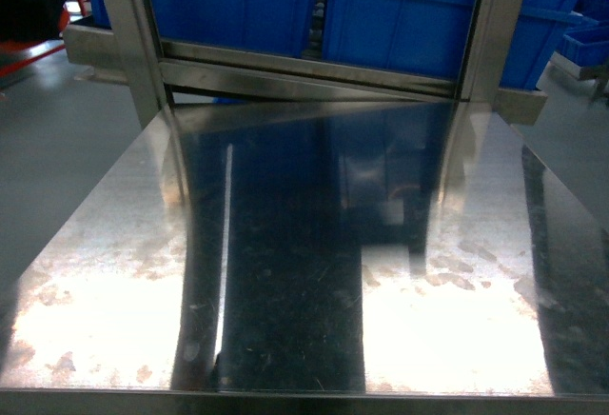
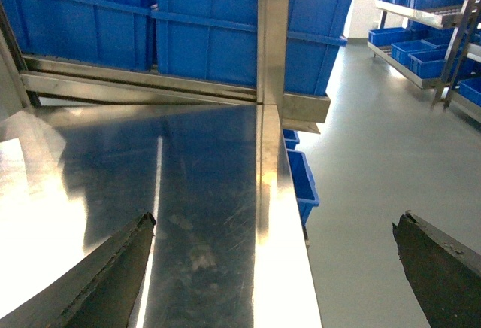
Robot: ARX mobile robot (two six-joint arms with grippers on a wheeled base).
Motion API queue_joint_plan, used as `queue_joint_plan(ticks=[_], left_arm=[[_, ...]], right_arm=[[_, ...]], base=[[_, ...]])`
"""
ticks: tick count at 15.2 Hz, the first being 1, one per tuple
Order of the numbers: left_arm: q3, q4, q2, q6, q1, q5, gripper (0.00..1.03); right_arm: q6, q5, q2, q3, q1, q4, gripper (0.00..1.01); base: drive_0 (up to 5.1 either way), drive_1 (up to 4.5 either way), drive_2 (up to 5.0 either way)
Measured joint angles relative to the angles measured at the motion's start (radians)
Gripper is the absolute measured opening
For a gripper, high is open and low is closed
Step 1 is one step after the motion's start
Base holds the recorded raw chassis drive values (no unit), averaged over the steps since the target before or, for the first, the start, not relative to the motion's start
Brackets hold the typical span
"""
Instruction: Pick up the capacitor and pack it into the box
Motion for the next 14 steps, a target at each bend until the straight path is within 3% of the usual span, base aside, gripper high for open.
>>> queue_joint_plan(ticks=[1, 2, 8, 9, 10, 14], left_arm=[[-0.068, -0.005, -0.062, 0.018, 0.018, -0.046, 0.43], [-0.118, 0.013, -0.104, 0.03, 0.042, -0.053, 0.43], [-0.366, 0.006, -0.344, 0.038, 0.1, 0.006, 0.43], [-0.393, -0.011, -0.379, 0.038, 0.143, 0.059, 0.43], [-0.419, -0.031, -0.421, 0.038, 0.166, 0.074, 0.43], [-0.488, -0.121, -0.582, 0.038, 0.17, 0.078, 0.43]], right_arm=[[0.0, 0.0, 0.0, 0.0, 0.0, 0.001, 0.98], [0.0, 0.0, 0.0, 0.0, 0.0, 0.001, 0.98], [0.0, 0.0, 0.0, 0.0, 0.0, 0.001, 0.98], [0.0, 0.0, 0.0, 0.0, 0.0, 0.001, 0.98], [0.0, 0.0, 0.0, 0.0, 0.0, 0.0, 0.98], [0.0, 0.0, 0.0, 0.0, 0.0, 0.001, 0.98]], base=[[0.0, 0.0, 0.0], [0.0, 0.0, 0.0], [0.0, 0.0, 0.0], [0.0, 0.0, 0.0], [0.0, 0.0, 0.0], [0.0, 0.0, 0.0]])
